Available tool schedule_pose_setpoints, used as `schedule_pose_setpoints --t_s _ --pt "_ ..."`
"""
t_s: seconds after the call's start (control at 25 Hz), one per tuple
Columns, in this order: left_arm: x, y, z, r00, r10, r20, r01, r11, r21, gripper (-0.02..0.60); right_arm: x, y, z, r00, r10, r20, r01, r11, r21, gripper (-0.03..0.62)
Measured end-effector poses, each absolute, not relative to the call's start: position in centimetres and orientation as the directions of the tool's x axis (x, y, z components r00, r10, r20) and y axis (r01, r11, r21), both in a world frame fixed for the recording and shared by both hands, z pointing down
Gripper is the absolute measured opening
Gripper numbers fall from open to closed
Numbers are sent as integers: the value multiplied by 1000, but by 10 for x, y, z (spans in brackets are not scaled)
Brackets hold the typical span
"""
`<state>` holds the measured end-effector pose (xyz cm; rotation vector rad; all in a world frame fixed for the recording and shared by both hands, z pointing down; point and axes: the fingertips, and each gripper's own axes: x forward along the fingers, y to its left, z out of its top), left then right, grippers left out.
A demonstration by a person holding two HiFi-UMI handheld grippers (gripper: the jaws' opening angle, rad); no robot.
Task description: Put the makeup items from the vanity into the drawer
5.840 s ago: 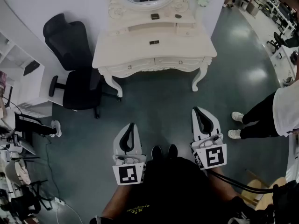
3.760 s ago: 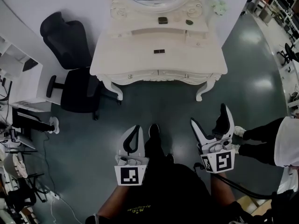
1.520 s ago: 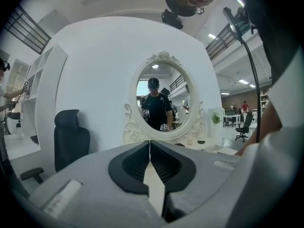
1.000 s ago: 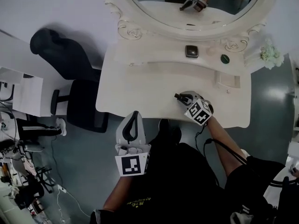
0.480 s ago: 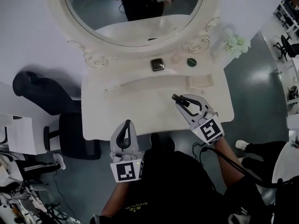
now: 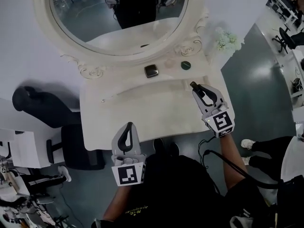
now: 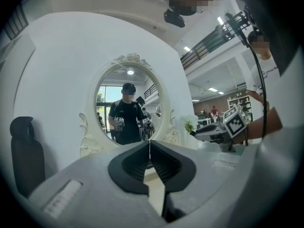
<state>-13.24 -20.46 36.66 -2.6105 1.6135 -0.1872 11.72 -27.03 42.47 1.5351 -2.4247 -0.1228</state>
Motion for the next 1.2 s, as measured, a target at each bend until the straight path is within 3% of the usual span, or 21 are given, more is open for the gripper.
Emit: schedule_pose_setpoints --t_s 0.16,0.36,0.68,1.2 --pt "-112 -214 359 487 -872 52 -863 -489 -124 21 142 -296 450 -339 -917 210 -907 378 187 94" --pt "-29 -245 373 656 -753 57 -722 -647 -245 21 157 -315 492 -290 -918 270 -927 340 159 94" --pt "37 -252 417 761 -636 127 -613 -770 -179 21 177 -331 544 -210 -897 389 -958 268 103 95" --pt "47 -266 443 777 -594 209 -572 -805 -158 21 191 -361 630 -237 -606 759 -749 612 255 97"
